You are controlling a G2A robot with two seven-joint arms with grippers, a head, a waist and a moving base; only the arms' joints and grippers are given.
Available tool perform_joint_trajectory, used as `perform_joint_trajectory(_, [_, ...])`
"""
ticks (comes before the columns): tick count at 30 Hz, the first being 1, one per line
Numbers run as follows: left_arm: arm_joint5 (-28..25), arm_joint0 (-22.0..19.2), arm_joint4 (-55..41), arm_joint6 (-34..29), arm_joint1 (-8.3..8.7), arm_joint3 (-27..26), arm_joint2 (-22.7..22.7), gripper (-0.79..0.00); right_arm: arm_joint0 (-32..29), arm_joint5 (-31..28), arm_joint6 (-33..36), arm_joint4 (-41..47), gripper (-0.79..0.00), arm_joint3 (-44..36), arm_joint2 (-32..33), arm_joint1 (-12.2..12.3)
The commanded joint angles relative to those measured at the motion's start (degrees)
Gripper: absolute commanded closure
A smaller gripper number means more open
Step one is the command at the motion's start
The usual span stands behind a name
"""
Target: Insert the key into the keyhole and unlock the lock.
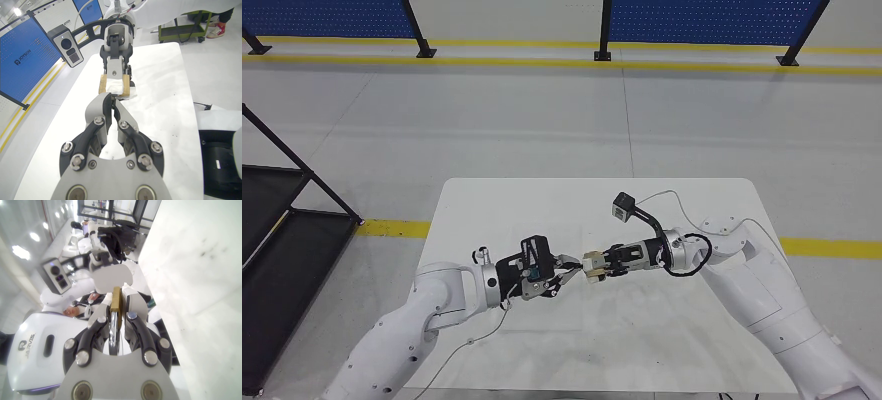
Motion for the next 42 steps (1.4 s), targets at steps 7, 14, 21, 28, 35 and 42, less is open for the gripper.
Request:
perform_joint_trajectory(7, [-0.1, 0.1, 0.3, 0.5, 0.01, 0.0, -0.2, 0.000, 0.0, 0.0, 0.0, 0.0, 0.000, 0.0, 0.0, 0.0])
perform_joint_trajectory(14, [0.2, 0.4, 0.0, 0.6, 0.03, 0.1, -0.6, -0.785, 0.0, 0.0, 0.0, 0.0, 0.000, 0.0, 0.0, 0.0])
perform_joint_trajectory(21, [1.4, 2.3, -1.2, 1.1, 0.31, 0.2, -3.5, -0.785, 0.0, 0.0, 0.0, 0.0, 0.000, 0.0, 0.0, 0.0])
perform_joint_trajectory(28, [0.5, 5.4, -5.4, 2.8, 0.85, 1.4, -8.9, -0.785, 0.0, 0.0, 0.0, 0.0, 0.000, 0.0, 0.0, 0.0])
perform_joint_trajectory(35, [-1.1, 6.6, -8.0, 3.3, 1.16, 2.1, -12.0, -0.785, 0.0, 0.0, 0.0, 0.0, 0.000, 0.0, 0.0, 0.0])
perform_joint_trajectory(42, [-1.1, 6.7, -8.3, 3.2, 1.16, 2.2, -12.1, -0.785, 0.0, 0.0, 0.0, 0.0, 0.000, 0.0, 0.0, 0.0])
